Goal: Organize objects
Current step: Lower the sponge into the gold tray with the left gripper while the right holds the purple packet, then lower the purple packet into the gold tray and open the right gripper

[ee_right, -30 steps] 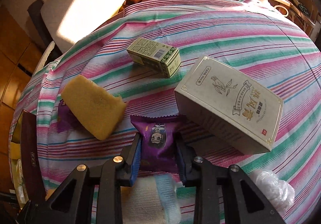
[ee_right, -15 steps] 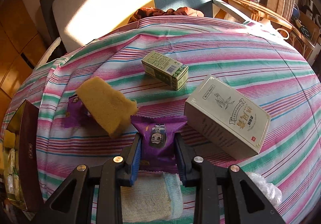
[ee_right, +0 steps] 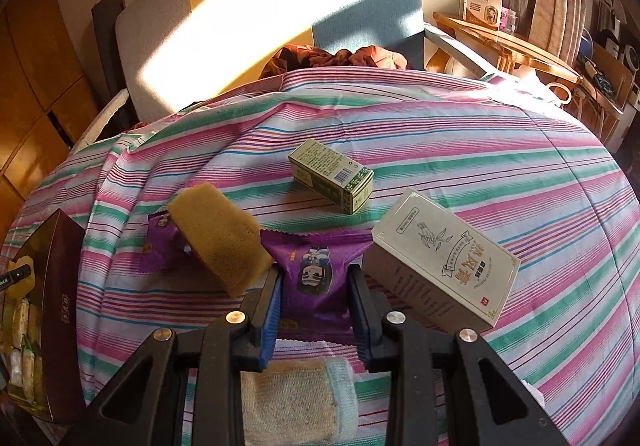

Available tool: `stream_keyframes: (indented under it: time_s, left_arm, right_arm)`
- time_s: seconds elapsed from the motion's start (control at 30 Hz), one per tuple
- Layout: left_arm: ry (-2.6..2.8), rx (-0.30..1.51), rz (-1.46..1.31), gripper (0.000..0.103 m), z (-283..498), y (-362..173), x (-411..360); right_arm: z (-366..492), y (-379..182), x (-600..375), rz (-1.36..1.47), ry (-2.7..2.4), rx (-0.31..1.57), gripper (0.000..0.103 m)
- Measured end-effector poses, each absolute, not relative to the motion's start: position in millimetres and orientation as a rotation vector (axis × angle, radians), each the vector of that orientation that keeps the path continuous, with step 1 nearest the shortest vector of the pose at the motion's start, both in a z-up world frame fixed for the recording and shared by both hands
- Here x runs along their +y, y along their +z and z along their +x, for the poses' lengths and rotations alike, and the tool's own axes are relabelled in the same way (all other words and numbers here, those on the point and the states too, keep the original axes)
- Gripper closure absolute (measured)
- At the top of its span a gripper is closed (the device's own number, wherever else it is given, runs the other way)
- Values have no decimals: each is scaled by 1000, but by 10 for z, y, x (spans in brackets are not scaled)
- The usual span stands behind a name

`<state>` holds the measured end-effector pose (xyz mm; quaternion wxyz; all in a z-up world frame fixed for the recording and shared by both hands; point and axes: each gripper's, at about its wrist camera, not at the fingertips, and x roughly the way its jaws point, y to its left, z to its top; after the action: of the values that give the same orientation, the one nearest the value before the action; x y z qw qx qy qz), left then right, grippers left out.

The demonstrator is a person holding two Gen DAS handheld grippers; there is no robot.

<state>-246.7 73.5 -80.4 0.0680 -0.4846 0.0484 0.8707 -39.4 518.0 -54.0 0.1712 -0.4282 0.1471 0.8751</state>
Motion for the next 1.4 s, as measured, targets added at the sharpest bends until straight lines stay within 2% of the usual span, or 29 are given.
stream_keyframes:
  time_s: [0.17,0.4,0.73,1.0,1.27,1.33,1.4]
  left_arm:
    - [2607,100,-1428,23,-2331,-696,685]
    - [2668,16,-1313,23,-1799,-337,411]
    - [2662,-129,-1278,21,-924,-229,-15]
    - [2664,-183,-1266,20,-537,-286,-256]
    - [2682,-258,-1254,17,-435,-315,-527]
    - [2682,-272,-1265,17,-447,-344,-576]
    - [2685,-280,-1273,17,-447,-373,-614]
  right_arm:
    - [-316,-367,5166,-1110,2521,384,73]
    - [-238,-194,4936,-1099,2592,351,73]
    - [-513,38,3404,-1284,2902,247,73]
    - [-1212,-324,2086,-1658,2945,136,73]
    - [-1762,-776,1300,-1925,2806,-20,73]
    - [-1864,-838,1166,-1933,2781,-34,72]
    - [-1975,-875,1076,-1962,2776,43,70]
